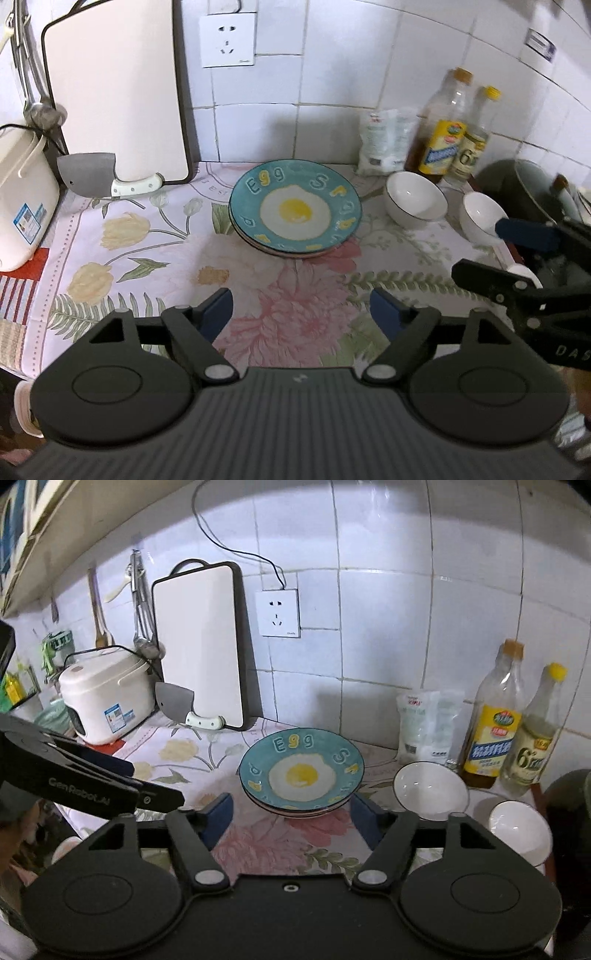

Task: Organize plates and bowls
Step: 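Move both grippers to a white bowl beside the black pot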

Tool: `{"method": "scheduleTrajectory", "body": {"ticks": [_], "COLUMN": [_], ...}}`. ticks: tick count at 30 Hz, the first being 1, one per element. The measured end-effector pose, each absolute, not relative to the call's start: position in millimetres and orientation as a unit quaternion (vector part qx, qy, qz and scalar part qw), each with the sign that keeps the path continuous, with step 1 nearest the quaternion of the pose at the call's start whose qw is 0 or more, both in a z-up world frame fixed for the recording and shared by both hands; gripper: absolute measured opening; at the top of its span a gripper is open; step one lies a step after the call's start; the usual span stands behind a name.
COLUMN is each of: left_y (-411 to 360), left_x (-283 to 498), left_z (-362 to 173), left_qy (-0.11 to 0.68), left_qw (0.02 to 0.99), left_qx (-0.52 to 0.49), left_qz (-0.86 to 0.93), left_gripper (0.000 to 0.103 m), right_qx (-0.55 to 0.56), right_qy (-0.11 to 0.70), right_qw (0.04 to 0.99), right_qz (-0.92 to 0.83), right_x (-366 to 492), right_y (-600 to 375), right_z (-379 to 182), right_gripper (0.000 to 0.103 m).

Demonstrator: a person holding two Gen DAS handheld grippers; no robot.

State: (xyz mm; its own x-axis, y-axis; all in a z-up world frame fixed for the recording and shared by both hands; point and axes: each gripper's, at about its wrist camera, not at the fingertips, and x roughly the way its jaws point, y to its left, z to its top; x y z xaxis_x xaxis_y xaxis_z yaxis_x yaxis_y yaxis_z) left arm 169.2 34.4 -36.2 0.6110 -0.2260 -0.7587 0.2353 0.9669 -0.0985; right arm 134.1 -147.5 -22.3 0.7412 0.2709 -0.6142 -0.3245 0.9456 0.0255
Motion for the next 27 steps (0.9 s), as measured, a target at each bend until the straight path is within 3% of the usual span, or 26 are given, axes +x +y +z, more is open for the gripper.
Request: {"method": "scheduleTrajectory", "body": {"ticks": [3,12,16,27], "left_y": [30,8,-7,-66], "left_x": [155,122,114,109], "left_z": [-33,-23,-23,-42], "left_qy": [0.422,0.42,0.42,0.416], "left_qw": [0.896,0.891,0.887,0.878], "left_qx": [0.018,0.048,0.055,0.075], "left_qz": [-0.134,-0.165,-0.183,-0.223], "left_gripper": [0.081,0.081,0.086,0.09], "right_qx": [-0.049,-0.075,-0.082,-0.096], "right_qy": [0.317,0.307,0.31,0.325], "right_qw": [0.933,0.935,0.936,0.935], "right_qz": [0.164,0.159,0.144,0.104], "right_x": [118,69,49,13], "right_y": [-150,-173,-191,-255], "right_z": [-14,5,9,-22], "right_gripper": [0.085,0.088,0.088,0.09]}}
